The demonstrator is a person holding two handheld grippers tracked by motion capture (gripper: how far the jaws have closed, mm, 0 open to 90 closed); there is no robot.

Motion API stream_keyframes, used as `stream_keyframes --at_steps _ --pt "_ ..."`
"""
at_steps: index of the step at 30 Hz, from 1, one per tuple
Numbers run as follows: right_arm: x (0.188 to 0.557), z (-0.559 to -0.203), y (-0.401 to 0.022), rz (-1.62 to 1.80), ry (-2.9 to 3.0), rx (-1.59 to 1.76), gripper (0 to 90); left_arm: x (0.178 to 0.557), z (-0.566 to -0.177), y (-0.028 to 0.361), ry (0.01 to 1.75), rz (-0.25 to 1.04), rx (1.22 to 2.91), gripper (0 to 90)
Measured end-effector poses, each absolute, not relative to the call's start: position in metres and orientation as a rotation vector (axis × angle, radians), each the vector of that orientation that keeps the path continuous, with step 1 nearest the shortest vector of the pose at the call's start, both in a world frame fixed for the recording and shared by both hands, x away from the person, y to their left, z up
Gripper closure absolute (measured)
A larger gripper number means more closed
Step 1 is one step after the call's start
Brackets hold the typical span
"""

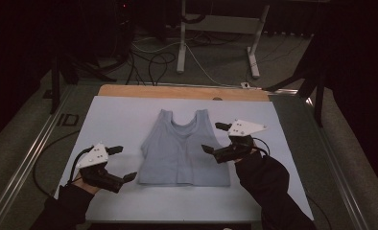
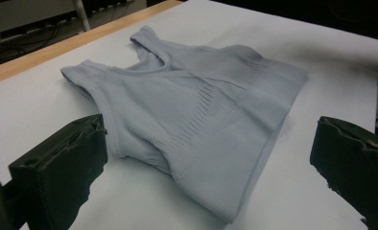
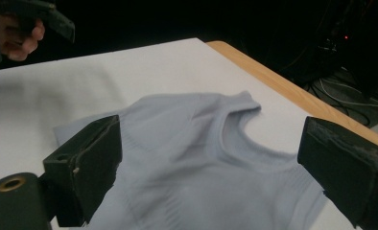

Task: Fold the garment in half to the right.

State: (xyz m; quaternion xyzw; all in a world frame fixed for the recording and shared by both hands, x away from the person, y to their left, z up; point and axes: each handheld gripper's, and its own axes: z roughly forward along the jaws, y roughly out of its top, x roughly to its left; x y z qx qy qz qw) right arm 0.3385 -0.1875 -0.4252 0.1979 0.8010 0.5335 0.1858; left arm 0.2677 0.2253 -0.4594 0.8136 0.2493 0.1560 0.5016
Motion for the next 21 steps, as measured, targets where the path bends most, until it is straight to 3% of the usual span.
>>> stream_keyframes --at_steps 21 --pt "0.398 -0.421 -0.127 1.527 2.274 0.521 8.3 0.271 -0.473 0.207 0.641 0.376 1.994 0.5"
